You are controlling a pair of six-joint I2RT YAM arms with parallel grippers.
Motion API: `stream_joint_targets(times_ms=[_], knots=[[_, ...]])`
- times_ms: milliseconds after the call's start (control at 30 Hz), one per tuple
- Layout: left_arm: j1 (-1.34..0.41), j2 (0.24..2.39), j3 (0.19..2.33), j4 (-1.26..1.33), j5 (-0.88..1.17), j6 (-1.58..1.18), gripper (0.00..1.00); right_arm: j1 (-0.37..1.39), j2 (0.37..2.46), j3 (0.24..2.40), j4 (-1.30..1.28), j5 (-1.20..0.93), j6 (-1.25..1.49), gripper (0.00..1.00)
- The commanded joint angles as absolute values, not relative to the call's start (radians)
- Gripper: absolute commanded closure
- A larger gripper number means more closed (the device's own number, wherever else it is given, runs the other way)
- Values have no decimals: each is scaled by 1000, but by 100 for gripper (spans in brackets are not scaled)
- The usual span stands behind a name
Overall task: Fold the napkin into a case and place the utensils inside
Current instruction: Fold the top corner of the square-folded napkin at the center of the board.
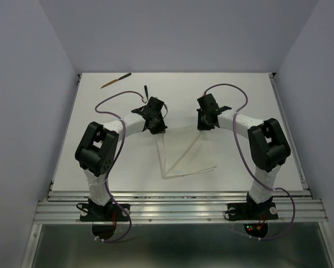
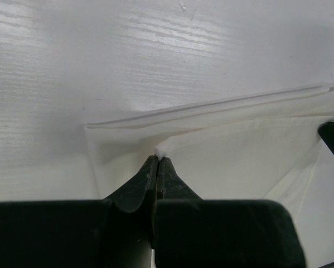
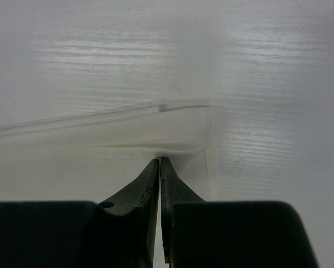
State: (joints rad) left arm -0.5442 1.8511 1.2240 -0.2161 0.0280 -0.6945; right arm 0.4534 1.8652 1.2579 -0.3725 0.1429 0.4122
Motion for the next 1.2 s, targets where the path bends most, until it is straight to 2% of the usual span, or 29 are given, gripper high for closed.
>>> stream_joint_targets(times_ms=[0, 267, 333, 367, 433, 467, 567, 767, 833, 933, 967, 1033, 1167], knots=[[-551, 1842, 1252, -199, 11, -680, 100, 462, 1890, 1290, -333, 209, 426, 90], [-551, 1832, 1243, -198, -23, -675, 99, 462, 1908, 1279, -293, 219, 423, 90], [-551, 1818, 1243, -202, -26, -675, 93, 462, 1895, 1272, -287, 209, 422, 90], [-551, 1810, 1239, -206, -26, -675, 84, 462, 1870, 1269, -278, 198, 422, 90], [-551, 1787, 1236, -210, -29, -675, 75, 462, 1841, 1261, -275, 192, 423, 89], [-552, 1778, 1233, -219, -32, -675, 63, 462, 1813, 1258, -273, 195, 425, 89], [-555, 1737, 1226, -232, -43, -675, 48, 462, 1772, 1243, -273, 199, 431, 87], [-589, 1658, 1198, -265, -72, -680, 47, 453, 1720, 1183, -275, 225, 460, 84], [-609, 1643, 1186, -264, -57, -678, 50, 453, 1727, 1169, -273, 227, 468, 84], [-664, 1649, 1164, -261, -6, -658, 74, 453, 1746, 1157, -267, 218, 476, 84], [-673, 1651, 1146, -247, 56, -654, 86, 453, 1752, 1157, -261, 216, 476, 84], [-690, 1655, 1121, -232, 98, -647, 99, 453, 1759, 1163, -256, 213, 472, 85], [-719, 1644, 1020, -184, 181, -644, 100, 453, 1790, 1187, -250, 204, 457, 84]])
